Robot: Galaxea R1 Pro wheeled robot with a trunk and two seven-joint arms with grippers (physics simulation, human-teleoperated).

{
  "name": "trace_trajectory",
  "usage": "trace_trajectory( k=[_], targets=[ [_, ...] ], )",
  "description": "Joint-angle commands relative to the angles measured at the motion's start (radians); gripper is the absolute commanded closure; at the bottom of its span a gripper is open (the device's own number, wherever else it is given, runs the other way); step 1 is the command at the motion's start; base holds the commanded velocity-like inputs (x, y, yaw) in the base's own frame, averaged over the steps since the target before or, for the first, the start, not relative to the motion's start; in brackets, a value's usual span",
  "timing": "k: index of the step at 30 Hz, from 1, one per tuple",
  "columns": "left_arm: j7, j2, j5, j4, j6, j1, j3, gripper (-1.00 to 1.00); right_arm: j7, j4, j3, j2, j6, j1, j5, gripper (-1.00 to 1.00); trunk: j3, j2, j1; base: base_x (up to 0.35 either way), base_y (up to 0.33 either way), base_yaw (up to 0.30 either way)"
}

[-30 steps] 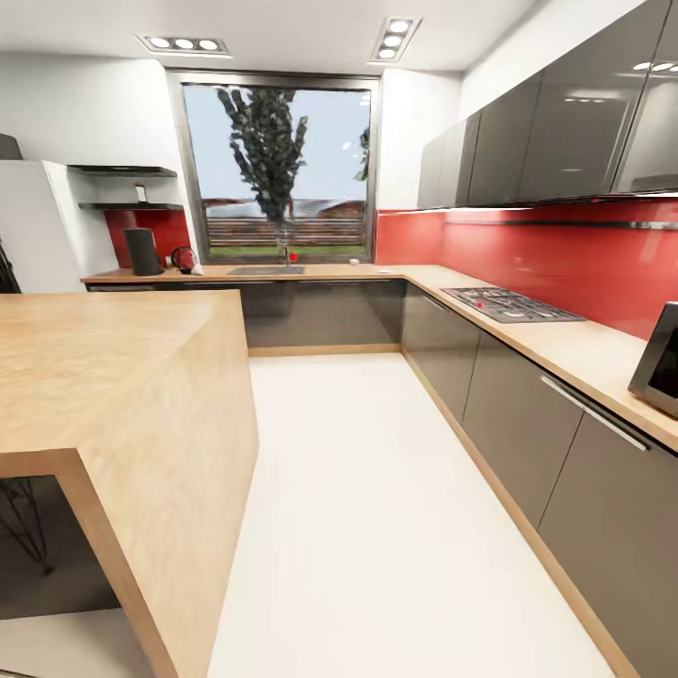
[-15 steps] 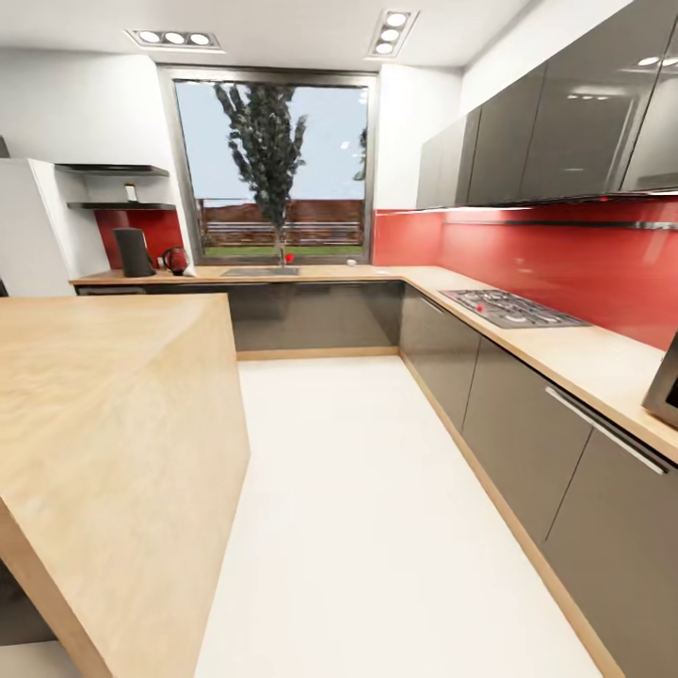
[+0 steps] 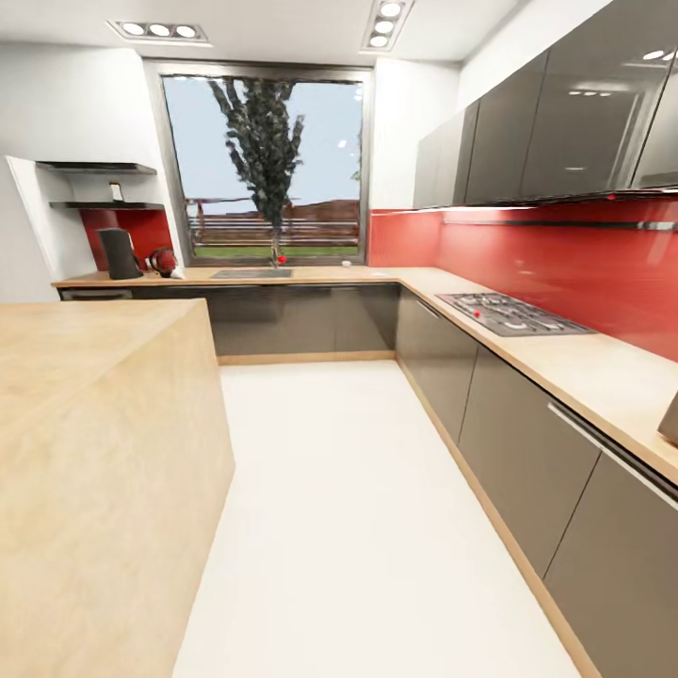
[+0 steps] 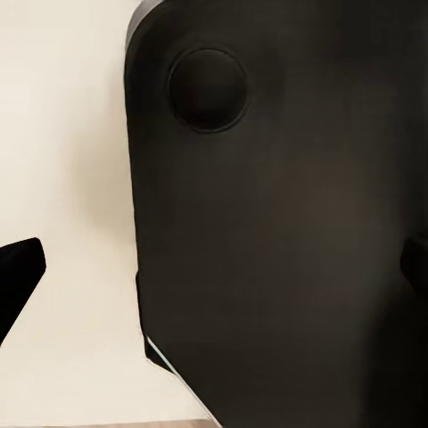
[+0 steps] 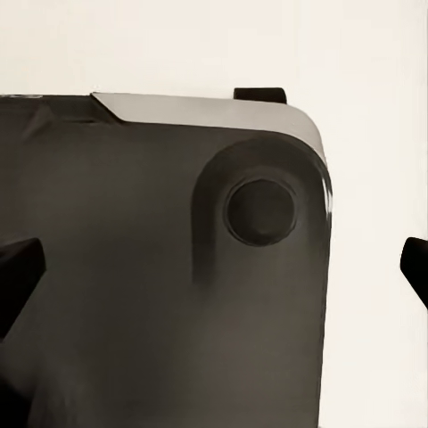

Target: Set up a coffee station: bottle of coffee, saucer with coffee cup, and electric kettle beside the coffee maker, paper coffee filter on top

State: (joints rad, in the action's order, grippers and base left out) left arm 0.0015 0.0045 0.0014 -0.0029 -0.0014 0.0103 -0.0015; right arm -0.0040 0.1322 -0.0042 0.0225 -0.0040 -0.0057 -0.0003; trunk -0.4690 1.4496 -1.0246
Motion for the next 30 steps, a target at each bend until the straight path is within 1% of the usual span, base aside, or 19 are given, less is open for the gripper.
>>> trace_trajectory(
  k=[1, 4, 8, 21, 26, 30],
  targets=[
    [0.0, 0.001, 0.0, 0.0, 0.0, 0.0, 0.0, -1.0, 0.0, 0.0, 0.0, -0.001, 0.0, 0.0, 0.0, -1.0, -0.001, 0.0, 0.0, 0.298, -0.159, 0.0],
    [0.0, 0.004, 0.0, 0.0, 0.0, 0.0, 0.0, -1.0, -0.001, 0.0, 0.0, -0.013, -0.001, 0.0, 0.0, -1.0, -0.001, 0.0, 0.0, 0.313, -0.119, 0.0],
    [0.0, 0.005, 0.0, 0.0, 0.0, 0.0, 0.0, -1.0, -0.001, 0.0, 0.0, -0.022, -0.001, 0.0, 0.0, -1.0, -0.001, 0.0, 0.0, 0.324, -0.06, 0.0],
    [0.001, 0.005, 0.001, -0.001, -0.001, 0.0, 0.003, -1.0, -0.001, 0.001, 0.001, -0.026, -0.001, 0.0, 0.0, -1.0, -0.001, 0.0, 0.0, 0.332, -0.007, 0.0],
    [0.002, 0.007, 0.001, -0.003, -0.002, 0.006, 0.003, -1.0, -0.001, 0.045, 0.002, -0.028, -0.019, 0.0, 0.001, -1.0, -0.001, 0.0, 0.0, 0.333, 0.0, 0.0],
    [0.002, 0.012, 0.001, -0.034, -0.001, 0.03, 0.003, -1.0, -0.001, 0.092, 0.001, -0.048, -0.035, 0.0, 0.002, -1.0, -0.001, 0.0, 0.0, 0.333, 0.0, 0.0]
  ],
)
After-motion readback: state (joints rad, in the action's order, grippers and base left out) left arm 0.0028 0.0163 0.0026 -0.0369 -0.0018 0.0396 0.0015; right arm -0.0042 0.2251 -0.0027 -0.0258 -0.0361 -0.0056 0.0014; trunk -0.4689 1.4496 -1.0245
